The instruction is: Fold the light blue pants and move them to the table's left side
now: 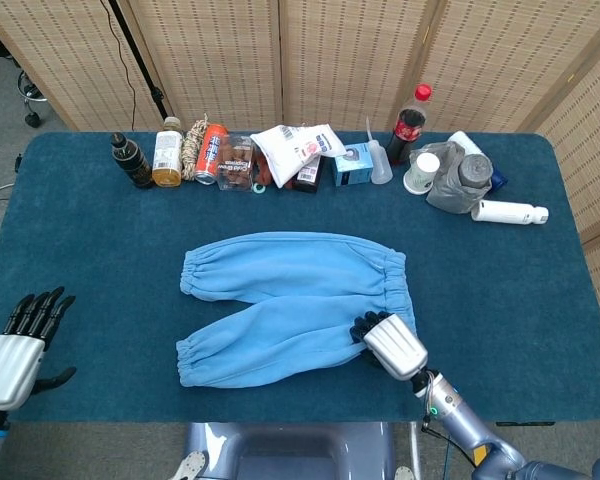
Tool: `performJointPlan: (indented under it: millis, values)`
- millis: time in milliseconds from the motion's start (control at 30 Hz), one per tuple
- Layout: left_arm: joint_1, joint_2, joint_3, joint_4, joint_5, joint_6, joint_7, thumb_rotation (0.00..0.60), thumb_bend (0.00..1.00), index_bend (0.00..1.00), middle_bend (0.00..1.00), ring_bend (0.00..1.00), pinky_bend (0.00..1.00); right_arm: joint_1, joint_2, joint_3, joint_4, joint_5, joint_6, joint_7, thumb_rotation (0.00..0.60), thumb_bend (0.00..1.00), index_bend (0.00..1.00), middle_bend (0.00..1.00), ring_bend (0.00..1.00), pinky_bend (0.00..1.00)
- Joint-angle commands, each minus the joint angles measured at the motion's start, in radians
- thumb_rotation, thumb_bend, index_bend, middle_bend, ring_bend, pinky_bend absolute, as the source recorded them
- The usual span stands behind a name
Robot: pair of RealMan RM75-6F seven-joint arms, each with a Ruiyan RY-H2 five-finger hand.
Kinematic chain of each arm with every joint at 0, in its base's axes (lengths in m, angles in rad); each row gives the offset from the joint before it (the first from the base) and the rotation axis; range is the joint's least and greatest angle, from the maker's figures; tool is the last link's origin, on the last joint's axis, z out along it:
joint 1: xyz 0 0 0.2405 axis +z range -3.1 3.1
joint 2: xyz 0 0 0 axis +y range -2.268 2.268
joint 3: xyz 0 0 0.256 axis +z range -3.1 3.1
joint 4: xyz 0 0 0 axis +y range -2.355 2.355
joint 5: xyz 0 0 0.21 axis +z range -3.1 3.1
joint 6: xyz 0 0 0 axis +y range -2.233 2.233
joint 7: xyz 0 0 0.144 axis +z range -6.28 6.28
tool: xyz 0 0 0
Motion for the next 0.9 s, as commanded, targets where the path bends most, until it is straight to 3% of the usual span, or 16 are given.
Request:
performJointPlan:
  millis: [33, 233, 400, 633, 900]
  values:
    - [-0.035, -0.062, 0.004, 0.097, 0.103, 0.036, -0.016, 0.600, 0.04, 0.00, 0.00, 0.00, 0.10, 0.017, 0.027, 0.001, -0.035, 0.035, -0.025, 0.044, 0.600, 0.62, 0.64, 0.51, 0.48, 0.65]
    - [-0.135, -0.086, 0.047, 0.184, 0.239, -0.021, -0.124, 0.600, 0.04, 0.00, 0.00, 0.00, 0.13, 0.029, 0.077, 0.008, -0.130, 0.096, -0.067, 0.112, 0.600, 0.62, 0.65, 0.53, 0.49, 0.66]
    - [-0.199, -0.151, 0.066, 0.293, 0.332, -0.004, -0.198, 0.600, 0.05, 0.00, 0.00, 0.10, 0.18, 0.039, 0.118, 0.010, -0.197, 0.148, -0.113, 0.140, 0.600, 0.62, 0.65, 0.53, 0.50, 0.66]
    - [-0.222, -0.259, 0.077, 0.403, 0.358, 0.001, -0.181, 0.600, 0.05, 0.04, 0.04, 0.16, 0.18, 0.041, 0.139, 0.028, -0.235, 0.207, -0.130, 0.182, 0.600, 0.62, 0.66, 0.54, 0.50, 0.66]
    - [-0.232, -0.359, 0.120, 0.481, 0.370, -0.010, -0.211, 0.600, 0.04, 0.05, 0.04, 0.16, 0.18, 0.045, 0.158, 0.035, -0.260, 0.260, -0.163, 0.226, 0.600, 0.62, 0.66, 0.54, 0.50, 0.66]
